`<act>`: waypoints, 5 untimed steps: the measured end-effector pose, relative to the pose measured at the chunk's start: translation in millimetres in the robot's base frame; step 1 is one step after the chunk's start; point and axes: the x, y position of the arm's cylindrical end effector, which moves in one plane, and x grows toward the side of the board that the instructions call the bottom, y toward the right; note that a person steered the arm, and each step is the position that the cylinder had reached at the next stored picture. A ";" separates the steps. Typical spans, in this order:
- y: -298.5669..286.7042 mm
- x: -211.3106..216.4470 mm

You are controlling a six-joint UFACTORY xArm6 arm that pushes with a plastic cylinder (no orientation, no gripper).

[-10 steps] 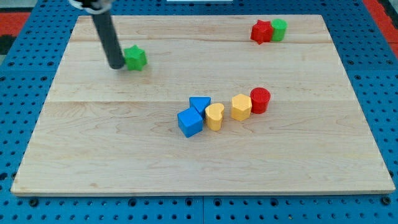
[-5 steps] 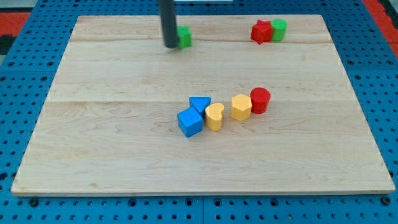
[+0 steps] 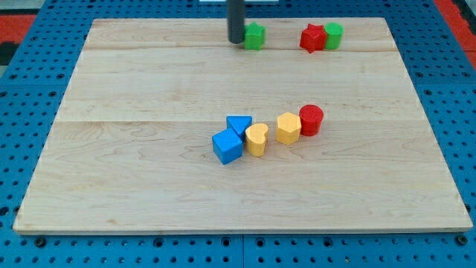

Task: Move the green star to the left of the red star

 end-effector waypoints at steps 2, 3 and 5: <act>16.6 17.7; 13.9 24.7; 14.9 24.7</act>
